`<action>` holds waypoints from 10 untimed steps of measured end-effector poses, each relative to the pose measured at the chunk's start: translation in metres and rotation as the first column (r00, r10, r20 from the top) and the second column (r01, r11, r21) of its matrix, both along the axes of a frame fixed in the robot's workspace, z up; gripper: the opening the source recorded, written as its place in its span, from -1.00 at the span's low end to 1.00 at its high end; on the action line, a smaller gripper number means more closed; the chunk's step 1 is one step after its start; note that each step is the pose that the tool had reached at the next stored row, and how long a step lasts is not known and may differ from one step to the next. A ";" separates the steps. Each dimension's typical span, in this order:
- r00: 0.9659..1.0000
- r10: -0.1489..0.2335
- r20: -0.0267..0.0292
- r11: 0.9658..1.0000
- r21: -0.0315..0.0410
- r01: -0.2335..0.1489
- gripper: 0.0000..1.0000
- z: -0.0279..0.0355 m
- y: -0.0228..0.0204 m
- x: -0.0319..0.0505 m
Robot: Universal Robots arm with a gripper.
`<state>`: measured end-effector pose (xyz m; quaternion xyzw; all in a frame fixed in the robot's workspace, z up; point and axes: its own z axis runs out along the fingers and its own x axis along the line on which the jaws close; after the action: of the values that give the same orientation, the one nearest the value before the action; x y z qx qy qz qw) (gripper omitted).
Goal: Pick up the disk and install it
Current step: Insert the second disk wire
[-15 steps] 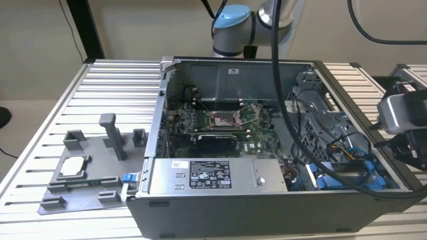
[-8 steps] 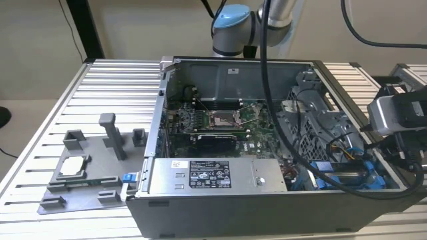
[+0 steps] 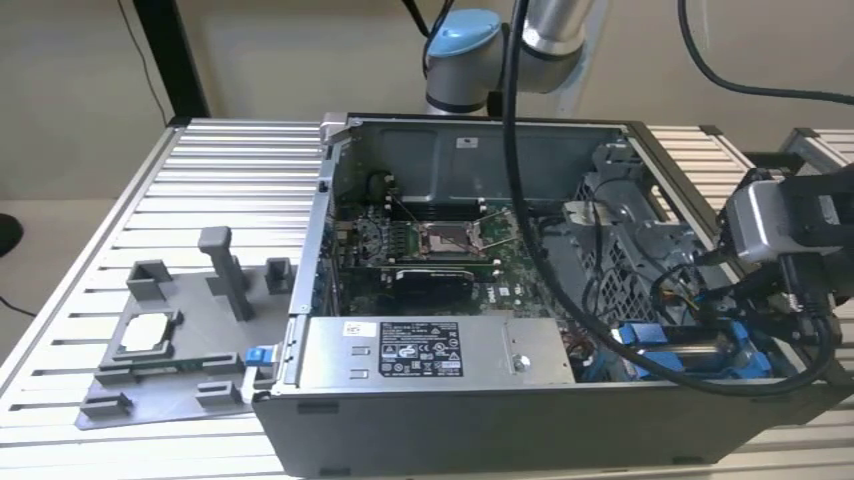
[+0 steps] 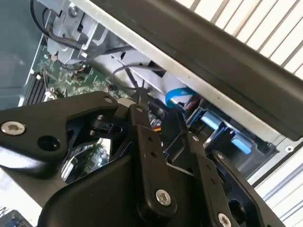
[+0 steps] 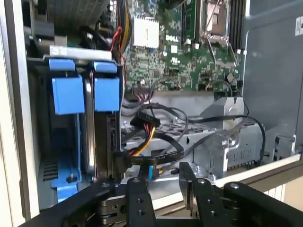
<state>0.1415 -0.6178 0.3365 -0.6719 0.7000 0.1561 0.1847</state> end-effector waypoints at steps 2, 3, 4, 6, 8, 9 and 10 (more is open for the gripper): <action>1.000 -0.001 -0.012 1.000 0.000 0.001 1.00 -0.0002 0.0001 -0.0004; 1.000 -0.002 -0.013 1.000 0.000 0.002 1.00 0.0000 0.0003 -0.0004; 1.000 -0.003 -0.013 1.000 0.000 0.003 1.00 0.0011 0.0006 -0.0003; 1.000 -0.006 -0.013 1.000 0.000 0.006 1.00 0.0036 0.0008 -0.0002; 1.000 -0.009 -0.015 1.000 0.001 0.009 1.00 0.0053 0.0008 -0.0002; 1.000 -0.009 -0.016 1.000 0.003 0.009 1.00 0.0055 0.0007 0.0002; 1.000 -0.009 -0.018 1.000 0.004 0.009 1.00 0.0057 0.0000 0.0010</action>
<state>0.1425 -0.6177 0.3421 -0.6668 0.7045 0.1628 0.1803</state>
